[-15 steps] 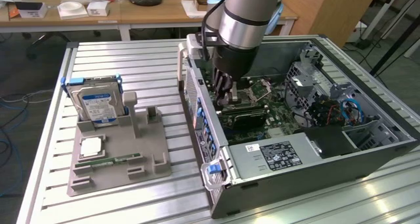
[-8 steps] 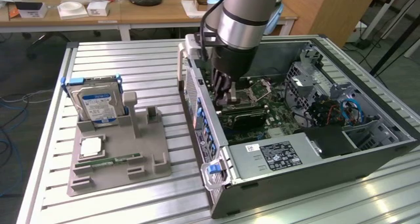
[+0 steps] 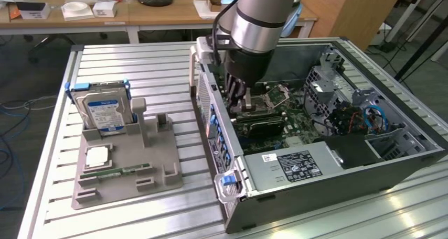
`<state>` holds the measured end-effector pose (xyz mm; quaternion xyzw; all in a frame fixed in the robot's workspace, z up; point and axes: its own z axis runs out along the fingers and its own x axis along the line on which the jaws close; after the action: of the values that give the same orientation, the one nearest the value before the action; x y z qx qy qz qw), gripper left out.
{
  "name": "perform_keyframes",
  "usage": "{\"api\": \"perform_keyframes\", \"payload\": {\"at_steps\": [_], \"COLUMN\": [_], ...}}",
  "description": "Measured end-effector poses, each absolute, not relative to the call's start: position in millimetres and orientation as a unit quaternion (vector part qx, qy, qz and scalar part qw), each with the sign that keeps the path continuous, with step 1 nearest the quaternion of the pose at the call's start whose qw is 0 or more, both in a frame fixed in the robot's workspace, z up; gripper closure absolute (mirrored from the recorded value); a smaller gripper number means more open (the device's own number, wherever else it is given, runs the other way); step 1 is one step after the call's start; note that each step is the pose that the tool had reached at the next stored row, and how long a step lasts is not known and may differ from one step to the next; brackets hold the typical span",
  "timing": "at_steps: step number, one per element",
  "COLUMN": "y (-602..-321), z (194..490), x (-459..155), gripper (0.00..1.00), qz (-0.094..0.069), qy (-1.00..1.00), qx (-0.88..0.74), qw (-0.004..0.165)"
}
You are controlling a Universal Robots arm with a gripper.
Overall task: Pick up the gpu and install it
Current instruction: 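Press down on the gpu until it lock into place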
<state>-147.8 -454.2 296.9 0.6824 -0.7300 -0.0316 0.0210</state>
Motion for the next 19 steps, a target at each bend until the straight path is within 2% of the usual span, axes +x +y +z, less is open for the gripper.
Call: {"api": "perform_keyframes", "payload": {"at_steps": [19], "y": [-455.4], "z": [299.7], "x": [-151.3], "gripper": [0.89], "qz": [-0.031], "qy": [-0.729], "qx": [0.684], "qw": [0.021]}}
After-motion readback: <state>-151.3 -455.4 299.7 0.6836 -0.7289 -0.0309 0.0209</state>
